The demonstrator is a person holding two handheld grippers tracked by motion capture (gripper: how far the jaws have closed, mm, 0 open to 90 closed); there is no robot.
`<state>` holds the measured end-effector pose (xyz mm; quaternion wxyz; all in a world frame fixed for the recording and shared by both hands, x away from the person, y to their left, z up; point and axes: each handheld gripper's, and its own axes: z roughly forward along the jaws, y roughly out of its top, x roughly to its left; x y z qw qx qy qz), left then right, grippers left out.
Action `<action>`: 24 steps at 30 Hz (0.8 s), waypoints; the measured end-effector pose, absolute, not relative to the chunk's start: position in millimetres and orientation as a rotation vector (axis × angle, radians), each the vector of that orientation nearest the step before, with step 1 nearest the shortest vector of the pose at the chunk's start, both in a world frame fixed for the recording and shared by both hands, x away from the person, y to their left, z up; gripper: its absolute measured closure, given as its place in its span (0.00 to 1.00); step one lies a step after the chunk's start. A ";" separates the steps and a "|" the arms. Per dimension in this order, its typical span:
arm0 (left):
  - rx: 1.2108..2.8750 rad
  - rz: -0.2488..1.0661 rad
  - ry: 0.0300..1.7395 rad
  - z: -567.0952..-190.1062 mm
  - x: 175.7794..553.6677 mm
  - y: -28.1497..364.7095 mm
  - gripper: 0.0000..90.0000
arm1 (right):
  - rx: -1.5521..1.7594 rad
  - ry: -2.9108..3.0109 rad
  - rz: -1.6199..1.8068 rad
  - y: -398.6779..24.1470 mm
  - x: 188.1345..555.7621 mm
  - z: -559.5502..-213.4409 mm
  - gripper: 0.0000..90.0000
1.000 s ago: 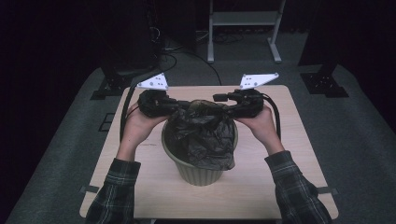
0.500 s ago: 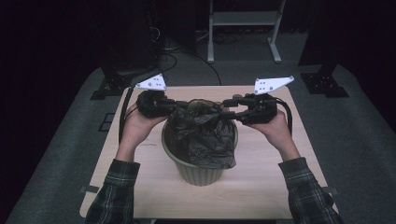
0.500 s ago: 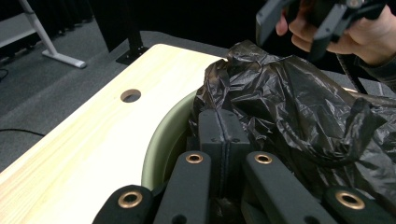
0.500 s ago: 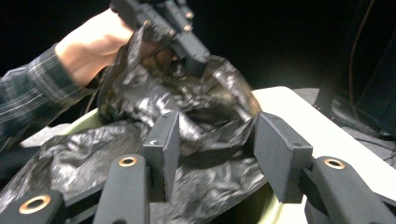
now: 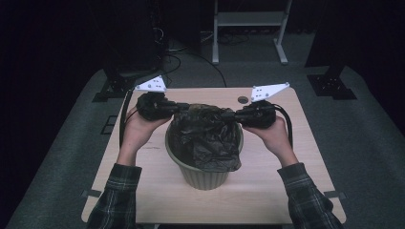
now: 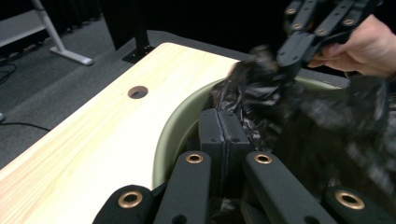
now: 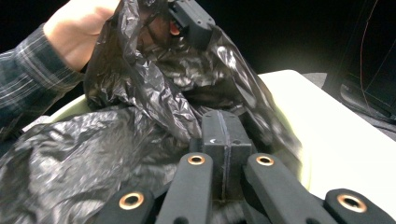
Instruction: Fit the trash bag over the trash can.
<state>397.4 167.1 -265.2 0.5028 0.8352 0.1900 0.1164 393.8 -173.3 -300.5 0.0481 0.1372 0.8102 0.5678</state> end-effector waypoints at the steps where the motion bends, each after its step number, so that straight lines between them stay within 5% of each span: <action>1: 2.012 0.286 0.471 -265.8 397.1 171.2 1.00 | 0.422 2.469 1.733 -176.0 392.7 -300.5 1.00; 24: 1.933 0.338 0.597 -283.3 374.6 228.0 1.00 | 0.497 2.432 1.727 -253.6 326.5 -318.1 1.00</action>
